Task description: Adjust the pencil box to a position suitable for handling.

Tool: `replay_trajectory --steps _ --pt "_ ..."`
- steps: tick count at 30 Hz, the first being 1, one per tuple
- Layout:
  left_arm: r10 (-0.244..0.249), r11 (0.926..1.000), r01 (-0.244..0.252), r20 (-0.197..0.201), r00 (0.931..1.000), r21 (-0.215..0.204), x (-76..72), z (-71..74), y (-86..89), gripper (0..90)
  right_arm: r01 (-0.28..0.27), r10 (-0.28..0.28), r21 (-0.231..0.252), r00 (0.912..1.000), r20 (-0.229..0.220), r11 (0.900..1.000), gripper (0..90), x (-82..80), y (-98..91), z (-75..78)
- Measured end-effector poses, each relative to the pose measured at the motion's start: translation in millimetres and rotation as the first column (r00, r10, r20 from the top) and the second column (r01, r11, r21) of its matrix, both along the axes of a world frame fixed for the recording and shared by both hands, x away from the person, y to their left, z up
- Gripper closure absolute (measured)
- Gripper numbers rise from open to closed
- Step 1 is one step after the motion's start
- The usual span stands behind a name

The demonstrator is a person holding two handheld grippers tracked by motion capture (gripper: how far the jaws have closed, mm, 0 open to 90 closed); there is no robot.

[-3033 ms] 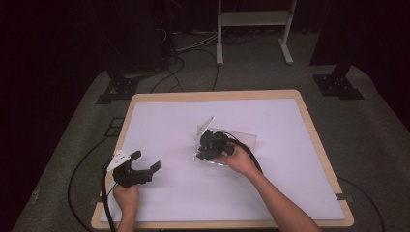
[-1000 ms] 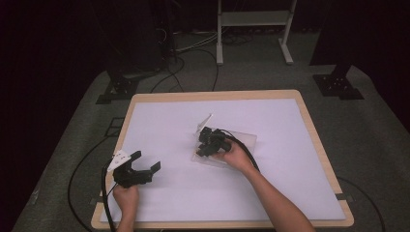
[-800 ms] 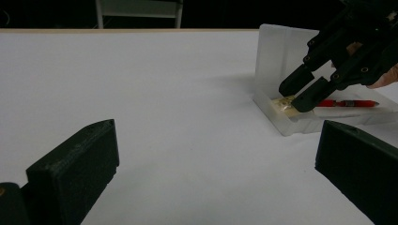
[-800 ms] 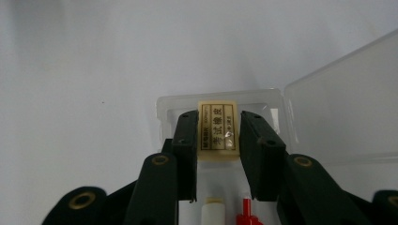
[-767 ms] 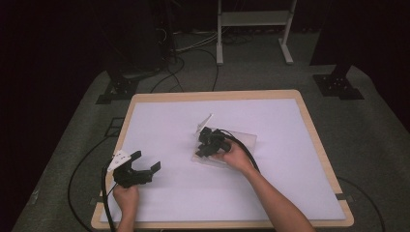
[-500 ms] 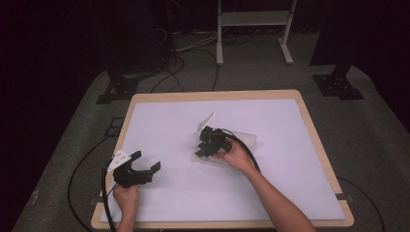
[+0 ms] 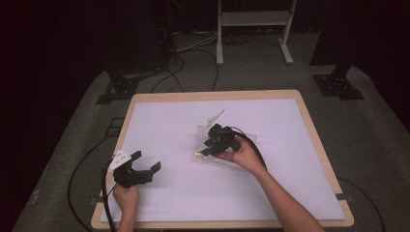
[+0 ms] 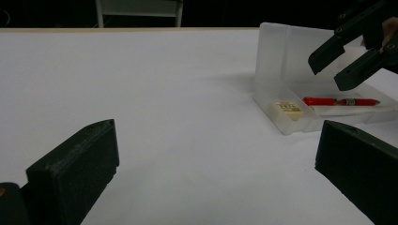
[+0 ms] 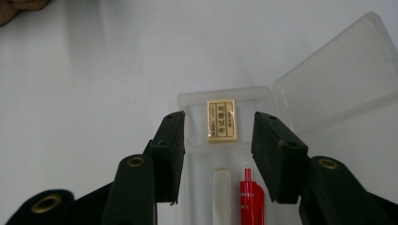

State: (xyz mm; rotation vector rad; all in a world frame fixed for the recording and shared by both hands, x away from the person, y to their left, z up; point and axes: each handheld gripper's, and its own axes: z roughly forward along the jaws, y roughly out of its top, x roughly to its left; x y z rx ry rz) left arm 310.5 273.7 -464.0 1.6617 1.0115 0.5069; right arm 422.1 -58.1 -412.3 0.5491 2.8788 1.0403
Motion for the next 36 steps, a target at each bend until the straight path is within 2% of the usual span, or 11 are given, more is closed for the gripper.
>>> replay_trajectory --steps 22,25,32,34,36 --pt "-0.001 1.0 0.001 0.0 1.0 0.003 -0.1 0.0 -0.1 0.0 -0.015 0.015 0.016 0.9998 0.013 0.9997 49.3 -11.2 -19.7 11.0" --pt "-0.001 1.0 0.001 0.0 1.0 0.004 -0.1 0.0 -0.1 0.0 -0.003 0.003 0.02 1.0 0.0 0.9998 47.8 -12.6 -23.9 12.9" --pt "0.0 1.0 0.0 0.0 1.0 0.005 -0.1 0.0 -0.4 0.0 0.006 -0.007 0.038 0.9997 0.021 0.9992 41.4 -13.0 -36.7 15.8" --pt "0.0 1.0 0.0 0.0 1.0 0.005 -0.2 0.0 -0.5 0.0 0.032 -0.032 0.043 0.9994 0.015 0.9986 39.5 -15.3 -41.1 16.2" --pt "0.0 1.0 0.0 0.0 1.0 0.005 -0.3 0.0 -0.7 0.0 0.03 -0.031 0.041 0.9993 0.022 0.9987 39.5 -15.5 -43.0 16.2"
